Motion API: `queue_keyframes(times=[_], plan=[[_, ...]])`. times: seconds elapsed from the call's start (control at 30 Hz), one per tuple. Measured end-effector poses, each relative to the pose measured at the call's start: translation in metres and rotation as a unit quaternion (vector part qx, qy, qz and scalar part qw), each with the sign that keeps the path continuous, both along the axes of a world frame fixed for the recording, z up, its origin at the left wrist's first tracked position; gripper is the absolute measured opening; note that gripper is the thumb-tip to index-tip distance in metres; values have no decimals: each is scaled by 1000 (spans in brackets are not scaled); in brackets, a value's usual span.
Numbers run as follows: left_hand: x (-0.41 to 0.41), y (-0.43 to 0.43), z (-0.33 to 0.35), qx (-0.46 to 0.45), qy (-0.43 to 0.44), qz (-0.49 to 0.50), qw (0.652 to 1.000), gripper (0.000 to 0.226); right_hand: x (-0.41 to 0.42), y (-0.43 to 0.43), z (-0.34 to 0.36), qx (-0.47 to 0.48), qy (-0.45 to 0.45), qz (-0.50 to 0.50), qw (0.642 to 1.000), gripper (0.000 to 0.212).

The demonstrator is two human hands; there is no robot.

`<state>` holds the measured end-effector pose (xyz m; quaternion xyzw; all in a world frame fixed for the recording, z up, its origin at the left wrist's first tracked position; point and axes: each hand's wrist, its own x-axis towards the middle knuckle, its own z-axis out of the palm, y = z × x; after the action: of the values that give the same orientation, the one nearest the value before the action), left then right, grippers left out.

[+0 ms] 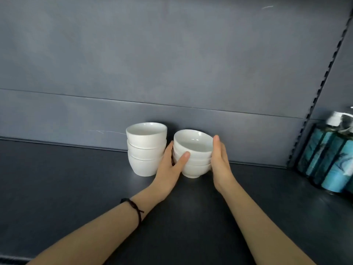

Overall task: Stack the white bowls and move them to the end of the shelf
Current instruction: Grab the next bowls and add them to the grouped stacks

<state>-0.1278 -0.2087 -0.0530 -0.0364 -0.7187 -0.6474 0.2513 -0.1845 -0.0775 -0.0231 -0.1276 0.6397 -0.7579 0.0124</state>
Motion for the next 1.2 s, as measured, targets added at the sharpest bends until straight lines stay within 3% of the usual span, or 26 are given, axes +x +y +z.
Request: queue_keyframes(times=[0.2,0.33,0.47,0.6,0.73,1.2], plan=[[7,4,3,-8,-25,17,1000,51,6,7,0,0,-1,-22,1000,35],[10,5,4,-36,-13,14,999,55,4,16,-9,47,37,26,998,40],[11,6,4,-51,-9,7,999,73,4,31,-11,24,48,140,989,76],[14,7,6,-56,-14,-25,998,96,-1,40,-9,34,36,210,976,97],[15,6,7,-47,-10,-45,998,97,-6,38,-10,66,38,224,972,117],[23,-9,5,-30,17,-108,994,121,4,25,-6,47,89,201,974,111]])
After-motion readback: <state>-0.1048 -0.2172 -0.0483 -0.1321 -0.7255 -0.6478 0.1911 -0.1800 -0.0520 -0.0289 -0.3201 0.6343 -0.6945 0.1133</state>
